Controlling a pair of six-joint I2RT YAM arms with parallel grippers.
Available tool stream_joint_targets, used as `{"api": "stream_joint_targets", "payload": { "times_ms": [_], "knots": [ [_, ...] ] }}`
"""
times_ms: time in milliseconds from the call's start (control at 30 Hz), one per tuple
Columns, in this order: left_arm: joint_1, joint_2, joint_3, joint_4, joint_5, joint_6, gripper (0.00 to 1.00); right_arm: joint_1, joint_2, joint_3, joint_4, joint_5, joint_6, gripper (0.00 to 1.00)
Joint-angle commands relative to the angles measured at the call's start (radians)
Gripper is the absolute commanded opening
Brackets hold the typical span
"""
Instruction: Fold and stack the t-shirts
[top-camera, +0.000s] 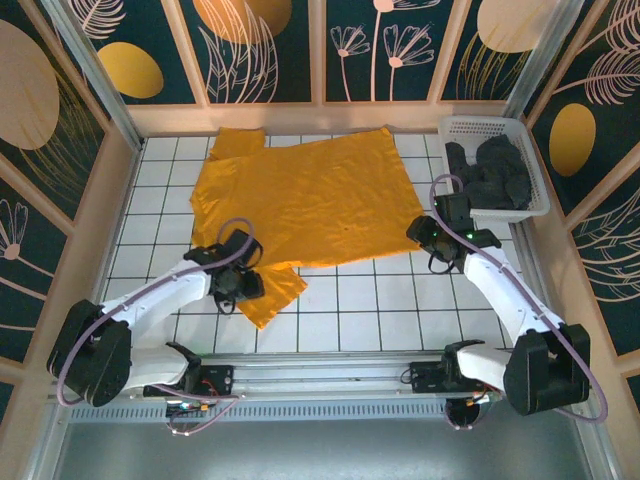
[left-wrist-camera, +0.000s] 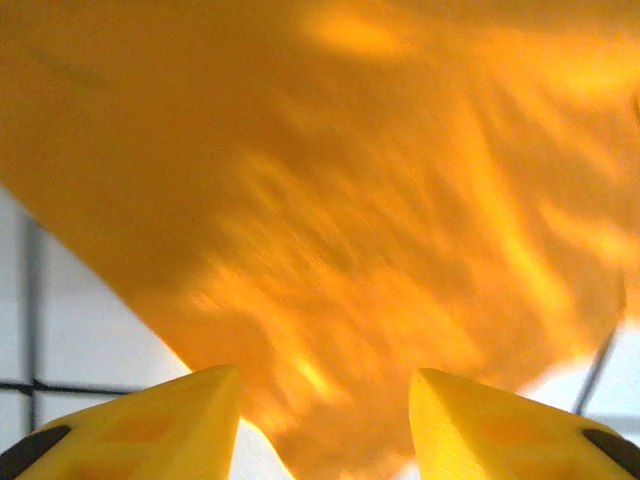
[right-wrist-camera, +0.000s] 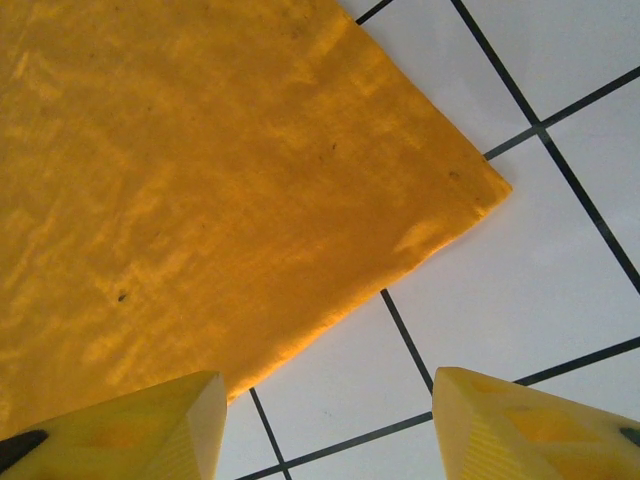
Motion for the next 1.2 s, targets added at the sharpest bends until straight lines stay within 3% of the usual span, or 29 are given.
{"api": "stream_joint_targets", "payload": {
  "times_ms": [0, 367, 433, 533, 667, 833, 1000, 1167],
  "knots": [
    [-0.085, 0.031, -0.011, -0.068, 0.071, -0.016, 0.50, 0.016, 0.029, 0.035, 0.022, -0.012, -0.013, 0.57],
    [-0.184, 0.214, 0.003, -0.037, 0.012, -0.014, 0.48, 0.043, 0.038, 0.047, 0.027, -0.006, -0.006, 0.57],
    [-0.187, 0.229, -0.015, -0.027, -0.006, -0.030, 0.38, 0.044, 0.037, 0.041, 0.026, -0.003, -0.005, 0.57],
    [-0.187, 0.182, -0.051, -0.056, -0.093, -0.127, 0.00, 0.042, 0.036, 0.035, 0.024, 0.007, -0.002, 0.57],
    [-0.157, -0.068, -0.171, -0.113, -0.177, -0.362, 0.00, 0.032, 0.034, 0.025, -0.002, 0.070, 0.025, 0.57],
    [-0.043, -0.371, -0.200, -0.275, -0.282, -0.499, 0.00, 0.009, 0.046, -0.008, -0.011, 0.094, 0.058, 0.57],
    [-0.029, -0.397, -0.098, -0.390, -0.413, -0.620, 0.00, -0.010, 0.103, -0.028, -0.015, 0.101, 0.058, 0.56],
    [-0.025, -0.396, -0.100, -0.326, -0.367, -0.674, 0.00, -0.007, 0.165, -0.060, -0.021, 0.060, 0.055, 0.49]
  ]
}}
